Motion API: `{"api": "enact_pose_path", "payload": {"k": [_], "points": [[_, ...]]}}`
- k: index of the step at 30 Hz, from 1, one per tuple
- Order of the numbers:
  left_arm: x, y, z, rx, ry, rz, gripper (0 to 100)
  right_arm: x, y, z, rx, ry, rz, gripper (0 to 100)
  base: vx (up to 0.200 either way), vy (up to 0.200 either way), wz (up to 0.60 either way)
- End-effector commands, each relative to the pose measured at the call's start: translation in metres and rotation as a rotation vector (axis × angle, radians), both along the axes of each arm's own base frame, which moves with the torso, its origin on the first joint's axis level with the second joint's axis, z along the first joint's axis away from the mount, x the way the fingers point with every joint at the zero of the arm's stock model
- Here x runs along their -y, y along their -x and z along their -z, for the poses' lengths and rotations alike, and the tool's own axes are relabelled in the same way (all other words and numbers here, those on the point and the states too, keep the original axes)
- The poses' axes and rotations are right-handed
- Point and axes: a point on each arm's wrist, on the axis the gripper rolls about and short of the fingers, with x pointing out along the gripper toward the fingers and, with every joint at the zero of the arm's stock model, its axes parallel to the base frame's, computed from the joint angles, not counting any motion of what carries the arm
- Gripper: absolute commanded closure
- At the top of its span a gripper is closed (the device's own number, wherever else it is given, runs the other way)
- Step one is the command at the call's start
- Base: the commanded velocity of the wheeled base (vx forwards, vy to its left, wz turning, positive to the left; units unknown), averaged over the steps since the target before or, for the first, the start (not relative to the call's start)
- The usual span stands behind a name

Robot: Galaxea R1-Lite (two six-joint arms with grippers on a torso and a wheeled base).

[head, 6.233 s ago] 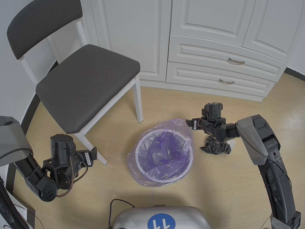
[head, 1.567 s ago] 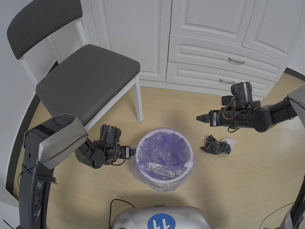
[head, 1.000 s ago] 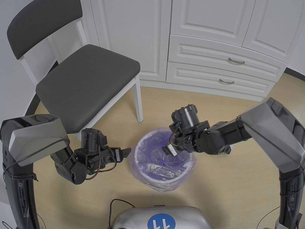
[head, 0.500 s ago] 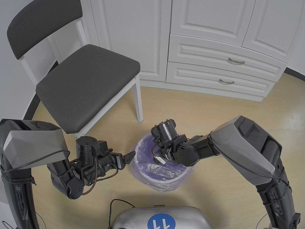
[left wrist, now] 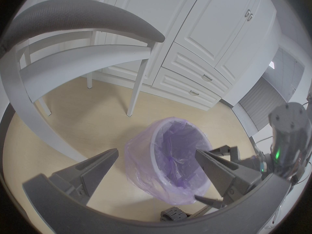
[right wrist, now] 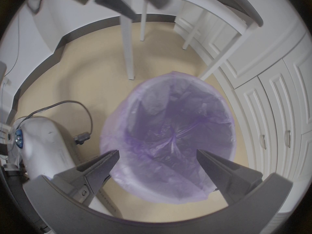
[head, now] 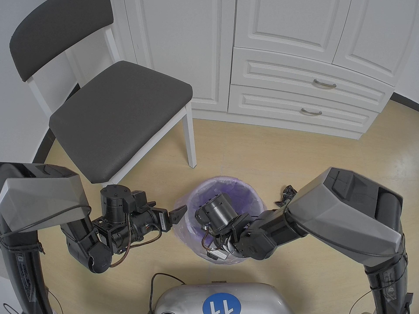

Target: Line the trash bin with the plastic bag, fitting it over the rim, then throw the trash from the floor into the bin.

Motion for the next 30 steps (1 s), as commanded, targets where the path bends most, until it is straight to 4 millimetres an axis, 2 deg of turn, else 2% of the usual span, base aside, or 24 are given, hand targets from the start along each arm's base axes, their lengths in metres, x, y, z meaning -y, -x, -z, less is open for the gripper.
{"api": "enact_pose_path", "payload": {"k": [1, 5, 11, 15, 21, 30], "points": [[0.0, 0.001, -0.004, 0.01, 0.005, 0.001, 0, -0.003, 0.013, -0.001, -0.01, 0.01, -0.027, 0, 0.0, 0.0, 0.0], [0.0, 0.001, -0.004, 0.011, 0.004, 0.001, 0, -0.005, 0.011, 0.012, -0.024, 0.024, -0.024, 0, 0.0, 0.0, 0.0], [0.0, 0.001, -0.004, 0.011, 0.004, 0.001, 0, -0.009, -0.006, 0.034, -0.021, 0.02, 0.0, 0, 0.0, 0.0, 0.0], [0.0, 0.0, -0.004, 0.011, 0.004, 0.0, 0, -0.013, -0.012, 0.04, -0.018, 0.017, 0.004, 0, 0.0, 0.0, 0.0], [-0.001, 0.0, -0.003, 0.008, 0.007, 0.005, 0, -0.019, -0.032, 0.055, 0.002, 0.001, 0.023, 0, 0.0, 0.0, 0.0], [-0.001, -0.001, -0.001, 0.002, 0.008, 0.012, 0, -0.019, -0.033, 0.069, -0.007, 0.012, 0.04, 0, 0.0, 0.0, 0.0]]}}
